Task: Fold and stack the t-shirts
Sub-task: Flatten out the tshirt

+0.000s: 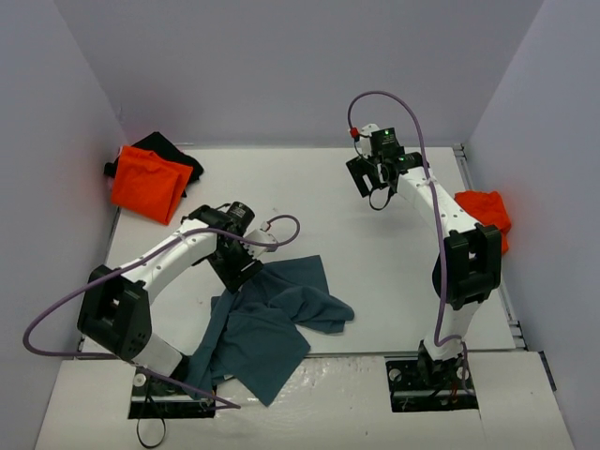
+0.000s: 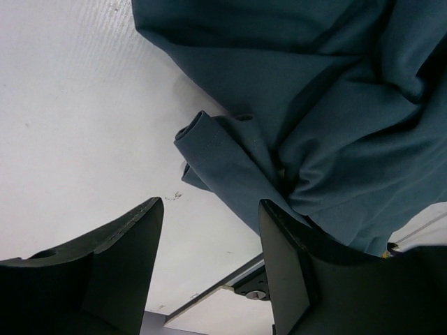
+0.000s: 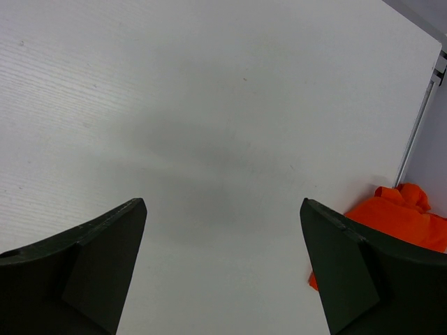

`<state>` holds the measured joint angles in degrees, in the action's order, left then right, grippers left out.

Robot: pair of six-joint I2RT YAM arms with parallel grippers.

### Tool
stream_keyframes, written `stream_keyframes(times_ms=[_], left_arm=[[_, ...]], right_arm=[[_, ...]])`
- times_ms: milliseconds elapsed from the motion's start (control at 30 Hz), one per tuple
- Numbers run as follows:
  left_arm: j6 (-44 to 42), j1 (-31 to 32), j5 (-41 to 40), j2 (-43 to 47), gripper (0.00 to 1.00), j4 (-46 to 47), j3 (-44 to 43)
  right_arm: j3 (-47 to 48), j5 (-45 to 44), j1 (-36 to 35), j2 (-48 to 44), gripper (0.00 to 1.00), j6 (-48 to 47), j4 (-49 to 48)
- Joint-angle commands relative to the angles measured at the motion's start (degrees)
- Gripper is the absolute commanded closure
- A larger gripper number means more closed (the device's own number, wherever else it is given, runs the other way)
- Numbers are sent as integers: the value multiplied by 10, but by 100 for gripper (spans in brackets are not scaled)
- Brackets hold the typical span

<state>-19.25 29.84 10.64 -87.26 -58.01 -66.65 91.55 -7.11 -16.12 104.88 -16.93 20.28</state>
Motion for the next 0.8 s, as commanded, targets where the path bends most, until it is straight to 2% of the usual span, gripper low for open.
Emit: stream_keyframes(times_ms=[0,200,767], left_arm=[[6,11,-16,-11,47,2,-23],[19,20,-54,-46,49,12,-20],[30,68,-76,-139,58,5,-52]], right_arm=[[4,-13,1,-34,10,-2,-26],[4,-15,1,-30,10,-2,-27],[-8,-25,1,-27,9,-9,-37]])
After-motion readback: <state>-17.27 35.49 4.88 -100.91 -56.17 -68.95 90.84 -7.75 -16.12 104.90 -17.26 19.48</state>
